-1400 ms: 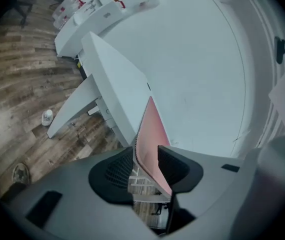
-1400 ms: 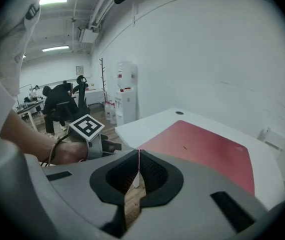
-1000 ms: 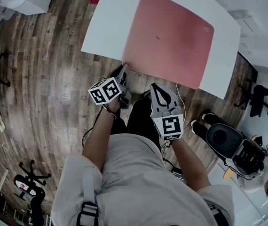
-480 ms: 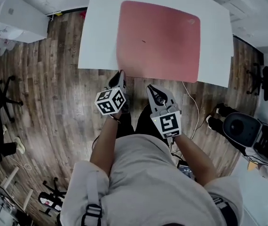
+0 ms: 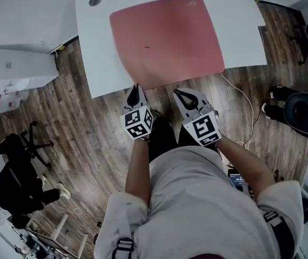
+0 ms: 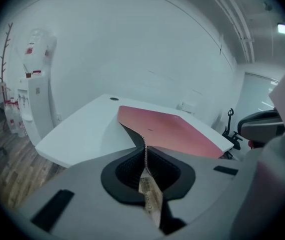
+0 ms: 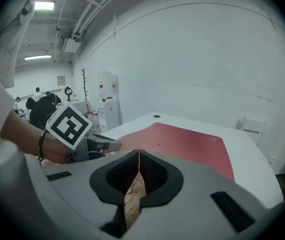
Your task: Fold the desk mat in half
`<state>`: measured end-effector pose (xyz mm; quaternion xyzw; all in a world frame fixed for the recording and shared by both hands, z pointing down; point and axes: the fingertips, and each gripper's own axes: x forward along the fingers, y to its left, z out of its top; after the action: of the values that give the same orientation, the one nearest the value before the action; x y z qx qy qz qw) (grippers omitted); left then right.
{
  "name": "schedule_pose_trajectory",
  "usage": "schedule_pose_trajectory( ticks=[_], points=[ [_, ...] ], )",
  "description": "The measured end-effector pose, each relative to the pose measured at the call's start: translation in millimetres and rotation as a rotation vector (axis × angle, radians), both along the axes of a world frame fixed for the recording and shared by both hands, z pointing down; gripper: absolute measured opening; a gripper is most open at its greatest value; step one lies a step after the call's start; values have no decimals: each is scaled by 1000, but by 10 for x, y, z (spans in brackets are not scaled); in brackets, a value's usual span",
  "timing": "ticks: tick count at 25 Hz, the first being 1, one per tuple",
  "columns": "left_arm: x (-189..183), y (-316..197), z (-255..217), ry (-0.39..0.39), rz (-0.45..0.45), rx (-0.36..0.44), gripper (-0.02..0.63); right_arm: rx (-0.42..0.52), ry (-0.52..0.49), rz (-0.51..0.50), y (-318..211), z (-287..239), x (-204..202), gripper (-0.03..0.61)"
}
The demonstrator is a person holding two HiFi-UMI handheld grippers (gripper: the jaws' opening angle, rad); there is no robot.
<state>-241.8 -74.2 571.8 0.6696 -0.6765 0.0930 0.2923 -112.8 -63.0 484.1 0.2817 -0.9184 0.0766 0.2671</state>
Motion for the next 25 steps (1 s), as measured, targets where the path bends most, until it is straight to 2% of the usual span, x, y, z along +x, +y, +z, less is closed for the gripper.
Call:
schedule_pose_trajectory(
  ticks=[10,16,25],
  points=[
    [159,-79,-170,-138,60,18,28,3,-33,36,-49,-70,155,40],
    [331,-153,-288,-250,131,31,28,19,-38,30,-110,-111,243,40],
    [544,-274,-456,-306,184,39,28,27,-62,35,-247,-165,371,40]
  ],
)
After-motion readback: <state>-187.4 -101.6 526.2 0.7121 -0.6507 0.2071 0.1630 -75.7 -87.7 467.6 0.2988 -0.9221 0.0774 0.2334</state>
